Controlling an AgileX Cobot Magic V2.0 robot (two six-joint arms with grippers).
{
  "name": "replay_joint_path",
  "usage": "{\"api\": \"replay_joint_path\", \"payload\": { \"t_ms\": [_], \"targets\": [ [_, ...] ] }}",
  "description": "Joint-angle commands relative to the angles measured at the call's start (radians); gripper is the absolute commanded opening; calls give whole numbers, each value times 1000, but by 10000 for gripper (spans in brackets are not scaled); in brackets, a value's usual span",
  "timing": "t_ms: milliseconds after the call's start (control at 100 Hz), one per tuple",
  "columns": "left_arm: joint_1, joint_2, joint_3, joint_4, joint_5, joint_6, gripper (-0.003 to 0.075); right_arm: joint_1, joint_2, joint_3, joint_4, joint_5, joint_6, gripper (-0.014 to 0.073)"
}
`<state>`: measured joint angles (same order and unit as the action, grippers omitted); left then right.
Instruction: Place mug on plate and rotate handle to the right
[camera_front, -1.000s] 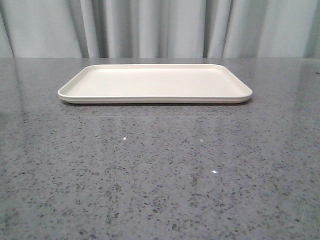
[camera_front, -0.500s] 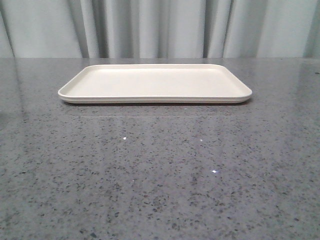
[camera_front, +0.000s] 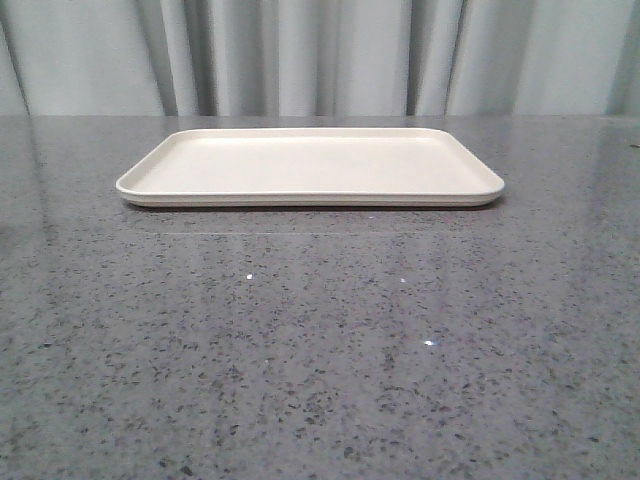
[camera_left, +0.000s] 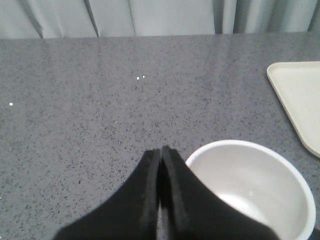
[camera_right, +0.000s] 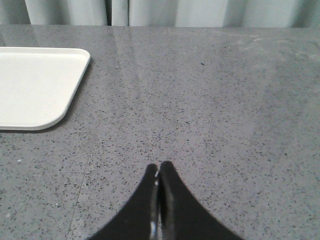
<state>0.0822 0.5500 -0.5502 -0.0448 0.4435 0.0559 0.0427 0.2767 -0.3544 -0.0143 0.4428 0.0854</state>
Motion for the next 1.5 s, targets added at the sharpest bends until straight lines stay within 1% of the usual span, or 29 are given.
{"api": "replay_joint_path", "payload": {
  "t_ms": [0, 60, 90, 110, 160, 210, 260, 320, 430, 480, 600, 650, 740, 940, 1090, 1180, 1250, 1370, 1490],
  "targets": [
    [-5, 36, -51, -12, -31, -2, 21, 0, 18, -30, -6, -80, -4, -60],
    [-5, 63, -67, -12, -10, 0, 96, 0, 18, -30, -7, -80, -4, -60],
    [-5, 74, -76, -12, -3, 0, 158, 0, 18, -30, -7, -80, -4, -60],
    [-5, 83, -82, -12, 0, 0, 184, 0, 18, -30, -7, -80, -4, -60],
    [-5, 103, -97, -16, 9, 0, 293, 0, 18, -30, -7, -80, -4, -60],
    [-5, 121, -115, -24, 23, 0, 376, 0, 18, -30, -7, -80, -4, -60],
    [-5, 140, -137, -39, 47, 0, 430, 0, 18, -30, -7, -80, -4, -60],
    [-5, 166, -168, -55, 83, 0, 456, 0, 18, -30, -7, -80, -4, -60],
    [-5, 220, -221, -57, 165, 0, 454, 0, 21, -38, -7, -68, -4, -36],
    [-5, 243, -245, -59, 202, 0, 454, 0, 25, -44, -7, -63, -4, 5],
    [-5, 295, -298, -64, 279, 0, 454, 0, 51, -66, -7, -20, -4, 157],
    [-5, 314, -315, -72, 301, 0, 454, 0, 63, -77, -7, 0, -4, 207],
    [-5, 343, -334, -80, 320, 5, 454, 0, 91, -103, -7, 32, -4, 258],
    [-5, 409, -343, -121, 358, 26, 453, 0, 171, -176, -6, 81, -4, 258],
    [-5, 456, -343, -120, 367, 26, 452, 0, 199, -217, -6, 80, -4, 258],
    [-5, 483, -343, -120, 374, 26, 433, 0, 199, -223, -6, 74, -4, 258],
    [-5, 497, -343, -120, 374, 26, 402, 0, 199, -223, -6, 74, -4, 258],
    [-5, 512, -343, -120, 374, 26, 317, 0, 199, -223, -4, 76, -4, 256],
    [-5, 516, -343, -120, 374, 26, 191, 0, 199, -223, -4, 79, -4, 256]
  ]
}}
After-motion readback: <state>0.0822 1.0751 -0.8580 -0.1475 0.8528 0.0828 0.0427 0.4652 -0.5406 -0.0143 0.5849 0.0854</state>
